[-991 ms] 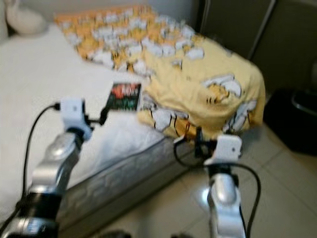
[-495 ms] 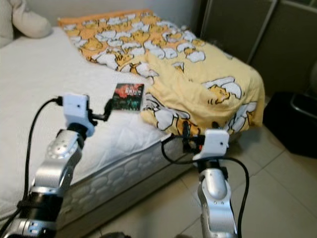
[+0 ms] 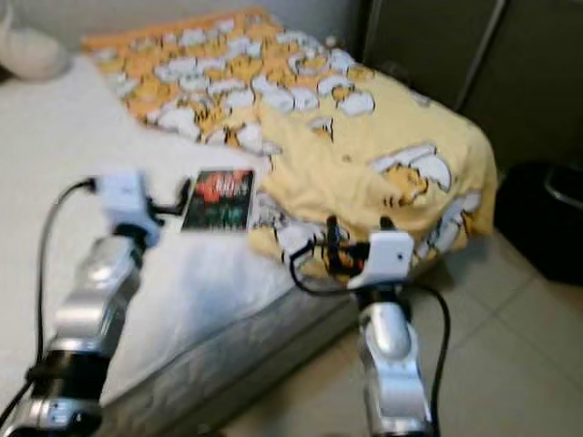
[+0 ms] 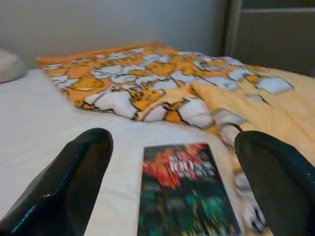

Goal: Clean up the room

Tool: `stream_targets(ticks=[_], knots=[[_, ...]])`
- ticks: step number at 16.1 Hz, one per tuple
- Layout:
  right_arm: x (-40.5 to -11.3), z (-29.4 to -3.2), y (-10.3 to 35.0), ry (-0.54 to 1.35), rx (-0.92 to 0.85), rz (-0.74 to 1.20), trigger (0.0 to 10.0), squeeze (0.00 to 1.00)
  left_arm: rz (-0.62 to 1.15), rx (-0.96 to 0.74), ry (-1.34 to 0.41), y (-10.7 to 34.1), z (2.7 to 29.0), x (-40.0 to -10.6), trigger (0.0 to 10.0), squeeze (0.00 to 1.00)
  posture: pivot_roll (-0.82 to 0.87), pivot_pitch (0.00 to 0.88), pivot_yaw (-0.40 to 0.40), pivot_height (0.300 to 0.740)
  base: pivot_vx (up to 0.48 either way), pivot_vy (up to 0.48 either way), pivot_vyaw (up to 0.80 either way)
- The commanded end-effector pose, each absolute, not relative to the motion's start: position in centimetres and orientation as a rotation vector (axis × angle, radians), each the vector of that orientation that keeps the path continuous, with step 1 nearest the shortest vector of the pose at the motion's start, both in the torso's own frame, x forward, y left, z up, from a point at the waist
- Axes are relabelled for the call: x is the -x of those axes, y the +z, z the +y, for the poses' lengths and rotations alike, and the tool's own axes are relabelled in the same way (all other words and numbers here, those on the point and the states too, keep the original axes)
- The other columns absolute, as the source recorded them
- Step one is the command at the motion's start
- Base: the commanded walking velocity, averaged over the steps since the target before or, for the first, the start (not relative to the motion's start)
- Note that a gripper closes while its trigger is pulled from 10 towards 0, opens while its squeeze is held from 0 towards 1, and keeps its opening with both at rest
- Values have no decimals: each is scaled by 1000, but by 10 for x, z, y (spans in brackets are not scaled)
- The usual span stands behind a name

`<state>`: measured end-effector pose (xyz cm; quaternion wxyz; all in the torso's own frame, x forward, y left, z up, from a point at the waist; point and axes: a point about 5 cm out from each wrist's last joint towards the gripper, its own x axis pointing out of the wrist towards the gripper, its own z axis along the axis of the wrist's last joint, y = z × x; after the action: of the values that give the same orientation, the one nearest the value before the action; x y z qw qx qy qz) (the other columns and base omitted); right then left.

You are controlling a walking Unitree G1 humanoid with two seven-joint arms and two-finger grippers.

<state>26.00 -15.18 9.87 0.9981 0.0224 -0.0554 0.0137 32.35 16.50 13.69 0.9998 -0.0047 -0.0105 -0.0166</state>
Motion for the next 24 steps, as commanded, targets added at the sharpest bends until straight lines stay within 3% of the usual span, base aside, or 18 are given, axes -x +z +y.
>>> stream_targets(ticks=[1, 4, 6, 10, 17, 20, 24], knots=[[-247, -161, 97, 21, -73, -94, 10000, 0, 25, 59, 33, 131, 171, -321, 10000, 0, -29, 0, 40, 710, 368, 307, 0], [-190, -161, 100, 151, -21, -46, 10000, 0, 90, -82, -31, 115, 206, -274, 10000, 0, -31, 0, 40, 710, 0, 0, 0], [-174, -159, 102, 165, -20, -32, 10000, 0, 72, -134, -97, 116, 209, -253, 10000, 0, -33, 0, 31, 710, 0, 0, 0], [-193, -172, 123, 55, -19, -106, 10000, 0, -101, -72, -160, 156, 174, -255, 10000, 0, -27, 0, 20, 710, 305, 0, 0], [-203, -171, 120, 28, -34, -95, 10000, 0, -95, -74, -215, 160, 153, -259, 10000, 0, -32, 0, 32, 710, 480, 0, 0], [-204, -170, 119, 32, -36, -83, 10000, 0, -23, -71, -118, 155, 158, -275, 10000, 0, -38, 0, 37, 710, 320, 0, 0], [-195, -164, 118, 81, -44, -47, 10000, 0, 217, -44, -19, 132, 181, -342, 10000, 0, -85, 35, 17, 710, 0, 0, 0]])
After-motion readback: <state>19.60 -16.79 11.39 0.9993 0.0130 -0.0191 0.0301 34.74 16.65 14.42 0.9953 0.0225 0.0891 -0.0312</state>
